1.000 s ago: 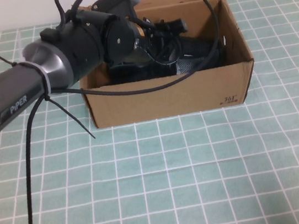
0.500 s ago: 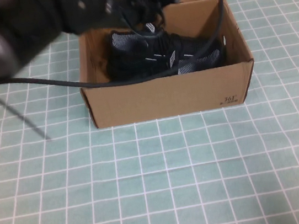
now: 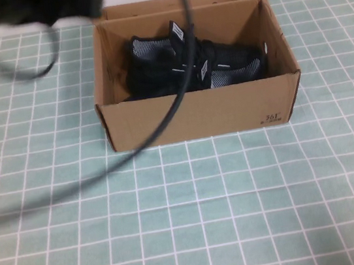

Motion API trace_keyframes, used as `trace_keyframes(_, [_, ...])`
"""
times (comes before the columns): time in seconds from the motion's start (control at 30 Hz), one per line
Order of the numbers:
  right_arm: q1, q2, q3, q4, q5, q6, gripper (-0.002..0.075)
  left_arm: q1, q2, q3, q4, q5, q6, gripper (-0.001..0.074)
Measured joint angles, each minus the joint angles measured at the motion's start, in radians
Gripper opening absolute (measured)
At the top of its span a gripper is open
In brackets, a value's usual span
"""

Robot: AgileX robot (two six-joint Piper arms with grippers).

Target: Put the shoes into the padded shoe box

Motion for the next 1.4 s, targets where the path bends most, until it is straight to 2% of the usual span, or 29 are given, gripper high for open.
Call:
trace_keyframes(0.37, [0.0,0.0,0.0,0.003,0.002,0.0,-0.0008,0.0,-0.529,0.625,-0.284,-0.148,0.093,0.0004])
trace_keyframes(0.5, [0.0,0.0,0.0,0.003,0.002,0.0,-0.0008,0.0,-0.653,0.763,-0.306,-0.198,0.093,0.0004])
trace_keyframes(0.77, [0.0,0.0,0.0,0.003,0.002,0.0,-0.0008,0.0,-0.752,0.797,-0.367,-0.175,0.093,0.0004])
trace_keyframes(1.4, [0.0,0.0,0.0,0.001,0.002,0.0,-0.0008,0.0,-0.746,0.801,-0.359,-0.173,0.093,0.0002])
